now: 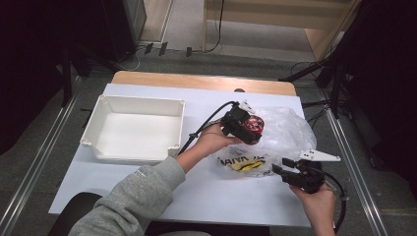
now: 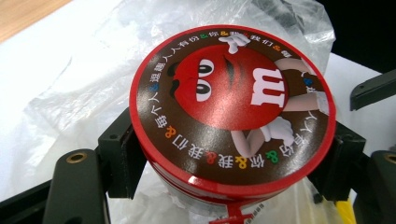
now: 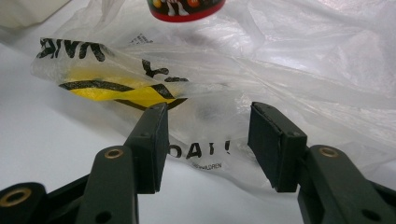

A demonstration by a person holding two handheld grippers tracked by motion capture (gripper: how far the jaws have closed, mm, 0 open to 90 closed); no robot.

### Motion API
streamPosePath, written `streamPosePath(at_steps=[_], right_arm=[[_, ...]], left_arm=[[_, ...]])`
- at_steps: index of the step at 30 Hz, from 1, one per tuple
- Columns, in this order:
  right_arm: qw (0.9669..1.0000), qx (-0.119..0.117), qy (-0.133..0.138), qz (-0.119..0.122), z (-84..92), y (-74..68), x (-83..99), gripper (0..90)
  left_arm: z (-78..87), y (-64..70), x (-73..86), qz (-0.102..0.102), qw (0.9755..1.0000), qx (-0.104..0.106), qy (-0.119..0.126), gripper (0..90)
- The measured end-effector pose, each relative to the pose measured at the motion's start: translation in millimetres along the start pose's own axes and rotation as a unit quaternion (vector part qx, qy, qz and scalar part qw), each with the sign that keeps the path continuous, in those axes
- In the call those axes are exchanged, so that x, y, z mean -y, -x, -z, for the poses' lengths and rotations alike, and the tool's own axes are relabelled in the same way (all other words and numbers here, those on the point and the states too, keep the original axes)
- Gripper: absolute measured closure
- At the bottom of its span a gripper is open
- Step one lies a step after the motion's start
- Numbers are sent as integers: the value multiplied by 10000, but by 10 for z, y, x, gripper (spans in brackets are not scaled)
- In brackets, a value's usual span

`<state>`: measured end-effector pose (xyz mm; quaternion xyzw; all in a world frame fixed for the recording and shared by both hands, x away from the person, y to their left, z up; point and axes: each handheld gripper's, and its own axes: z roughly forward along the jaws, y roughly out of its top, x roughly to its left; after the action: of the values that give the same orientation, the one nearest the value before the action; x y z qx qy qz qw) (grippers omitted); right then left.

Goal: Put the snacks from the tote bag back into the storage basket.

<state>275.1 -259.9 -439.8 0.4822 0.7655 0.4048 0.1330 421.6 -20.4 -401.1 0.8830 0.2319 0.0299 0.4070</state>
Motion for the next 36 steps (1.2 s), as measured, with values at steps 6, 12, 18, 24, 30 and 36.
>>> streamPosePath(at_steps=[6, 12, 18, 24, 30, 36], right_arm=[[10000, -29, 18, -5, -5, -10, -2, 495], [10000, -61, 6, -6, -7, -16, -4, 496], [10000, -70, 19, -19, -10, -29, -5, 495], [10000, -76, 46, -30, 0, -32, -9, 495], [9998, -114, 127, -47, 12, -48, -19, 495], [9998, -148, 124, 33, 1, -79, -13, 494]], left_arm=[[152, 39, -43, -64, 9999, 98, -33, 262], [311, 103, -88, -129, 9997, 195, -38, 262], [440, 112, -92, -186, 9995, 206, -118, 261], [525, 106, -31, -213, 9995, 142, -162, 261], [645, 91, 34, -170, 9996, 142, -160, 261], [792, 50, 96, -104, 9998, 111, -157, 261]])
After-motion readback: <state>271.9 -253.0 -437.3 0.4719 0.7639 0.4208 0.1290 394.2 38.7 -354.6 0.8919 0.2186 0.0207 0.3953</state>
